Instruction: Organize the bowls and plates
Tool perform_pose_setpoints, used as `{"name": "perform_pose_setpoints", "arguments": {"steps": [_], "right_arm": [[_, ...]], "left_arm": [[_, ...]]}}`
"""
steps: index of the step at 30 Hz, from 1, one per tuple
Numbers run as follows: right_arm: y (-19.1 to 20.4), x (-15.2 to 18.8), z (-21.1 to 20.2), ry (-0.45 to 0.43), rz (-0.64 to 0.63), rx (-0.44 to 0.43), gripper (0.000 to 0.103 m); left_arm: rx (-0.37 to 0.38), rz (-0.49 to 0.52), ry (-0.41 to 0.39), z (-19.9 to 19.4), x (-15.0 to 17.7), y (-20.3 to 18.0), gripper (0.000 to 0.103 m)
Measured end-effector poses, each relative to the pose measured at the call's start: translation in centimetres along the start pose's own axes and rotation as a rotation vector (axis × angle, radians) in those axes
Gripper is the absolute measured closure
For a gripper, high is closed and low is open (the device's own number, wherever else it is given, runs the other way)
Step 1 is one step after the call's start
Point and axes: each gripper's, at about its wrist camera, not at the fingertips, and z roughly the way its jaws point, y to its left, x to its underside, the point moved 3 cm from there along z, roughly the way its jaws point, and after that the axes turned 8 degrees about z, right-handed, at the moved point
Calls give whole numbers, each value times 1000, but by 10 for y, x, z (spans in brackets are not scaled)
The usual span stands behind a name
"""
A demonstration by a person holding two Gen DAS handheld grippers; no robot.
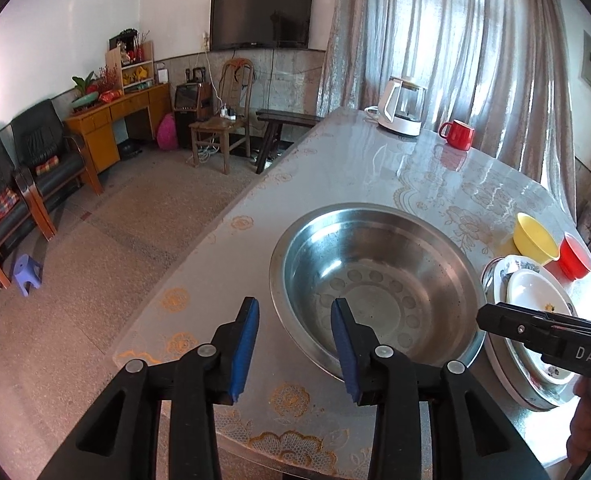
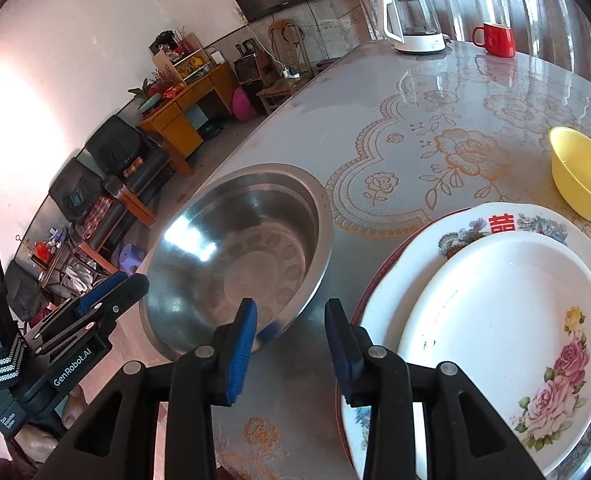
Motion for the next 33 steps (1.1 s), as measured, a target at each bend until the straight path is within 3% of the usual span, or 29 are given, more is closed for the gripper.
{"name": "perform_pose_setpoints", "arguments": {"steps": [12,21,27,33], "right_arm": [[-23,-4,-43,-122,75,-27,65],[-63,-11,-68,-195,167,3,65],[-108,-14,-91,-256,274,39,61],[-161,-13,-112,-306,407,101,58]], "left_arm": [[-13,85,-83,-23,-16,-18,64],[15,169,-77,-19,-26,-46,61],[88,228,-53,-7,-40,-81,57],[224,259,-9,9,-64,-123,57]]}}
